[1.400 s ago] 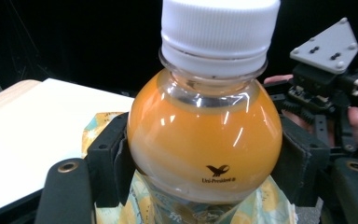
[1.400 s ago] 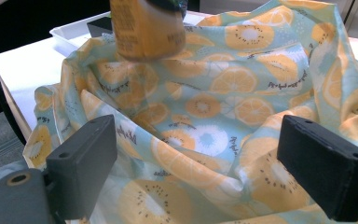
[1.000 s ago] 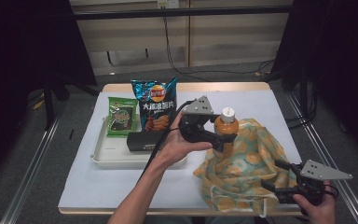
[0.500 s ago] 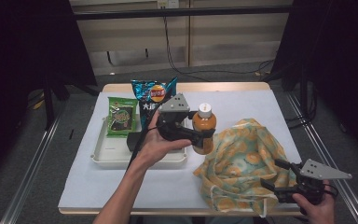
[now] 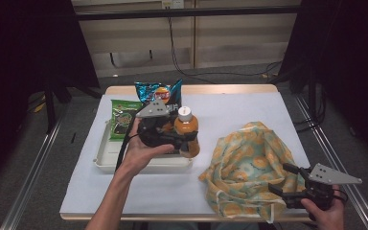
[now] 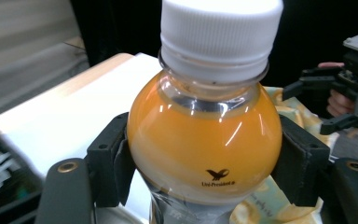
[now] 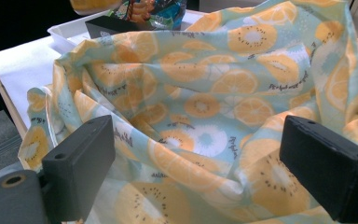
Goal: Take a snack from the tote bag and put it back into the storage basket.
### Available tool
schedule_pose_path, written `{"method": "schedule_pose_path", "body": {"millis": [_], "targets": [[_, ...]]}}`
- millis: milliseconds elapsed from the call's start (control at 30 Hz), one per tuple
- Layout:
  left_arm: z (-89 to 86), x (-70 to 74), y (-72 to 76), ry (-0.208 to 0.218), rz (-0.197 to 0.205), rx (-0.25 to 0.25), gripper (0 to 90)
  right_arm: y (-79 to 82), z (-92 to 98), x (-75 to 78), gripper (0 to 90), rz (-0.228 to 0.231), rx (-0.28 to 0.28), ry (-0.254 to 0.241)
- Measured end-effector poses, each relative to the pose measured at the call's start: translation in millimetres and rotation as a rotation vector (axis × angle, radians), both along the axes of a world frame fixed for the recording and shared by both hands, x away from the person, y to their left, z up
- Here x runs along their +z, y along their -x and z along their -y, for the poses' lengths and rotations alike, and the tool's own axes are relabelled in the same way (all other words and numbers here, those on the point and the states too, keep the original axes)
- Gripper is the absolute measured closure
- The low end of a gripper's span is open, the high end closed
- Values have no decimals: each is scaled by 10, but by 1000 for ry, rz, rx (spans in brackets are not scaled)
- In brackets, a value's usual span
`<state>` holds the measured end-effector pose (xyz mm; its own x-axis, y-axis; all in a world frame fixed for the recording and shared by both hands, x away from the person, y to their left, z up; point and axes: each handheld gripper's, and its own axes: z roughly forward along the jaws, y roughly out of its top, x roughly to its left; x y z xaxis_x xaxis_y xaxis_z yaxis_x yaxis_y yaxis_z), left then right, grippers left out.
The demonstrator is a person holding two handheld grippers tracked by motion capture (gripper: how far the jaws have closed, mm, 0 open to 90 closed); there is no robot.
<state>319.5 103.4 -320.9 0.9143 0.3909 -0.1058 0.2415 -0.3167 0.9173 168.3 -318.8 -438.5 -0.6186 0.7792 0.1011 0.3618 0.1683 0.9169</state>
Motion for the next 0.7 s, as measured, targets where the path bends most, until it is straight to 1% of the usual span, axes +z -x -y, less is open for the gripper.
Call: {"method": "schedule_pose_path", "body": {"millis": [33, 67, 100, 133, 233, 300, 433, 500, 533, 567, 633, 667, 700], "targets": [[-52, -9, -2, 11, -8, -3, 308, 0, -2, -2, 100, 1, 1, 1], [-82, -16, 8, 13, -6, 6, 308, 0, -3, -2, 101, -2, 1, -1], [-115, -11, 13, -6, -4, 14, 308, -4, -4, -2, 100, -1, 0, 0], [-144, -11, 9, -9, -1, 14, 308, -6, -6, -1, 100, 0, -4, -3], [-264, 5, 18, -3, 3, 48, 308, -3, -19, -1, 98, -2, -1, 5], [-331, 10, 12, 0, 2, 60, 308, 3, -24, 4, 90, 4, 0, 5], [-475, 7, 5, 7, 2, 102, 308, 6, -20, 7, 70, 7, -15, 0], [-527, 12, 4, 5, 2, 117, 307, 4, -22, 7, 68, 13, -14, -2], [-563, 23, 13, -2, 6, 133, 308, 5, -25, 6, 66, 15, -14, -3], [-595, 28, 17, 11, 2, 139, 308, 4, -26, 6, 62, 17, -15, -3], [-675, 44, 19, 18, 5, 151, 308, 1, -30, 7, 51, 19, -18, -7], [-711, 55, 22, 9, 0, 166, 308, -2, -29, 6, 48, 19, -19, -11], [-748, 59, 18, 11, -7, 171, 308, -1, -29, 6, 47, 18, -20, -11]]}}
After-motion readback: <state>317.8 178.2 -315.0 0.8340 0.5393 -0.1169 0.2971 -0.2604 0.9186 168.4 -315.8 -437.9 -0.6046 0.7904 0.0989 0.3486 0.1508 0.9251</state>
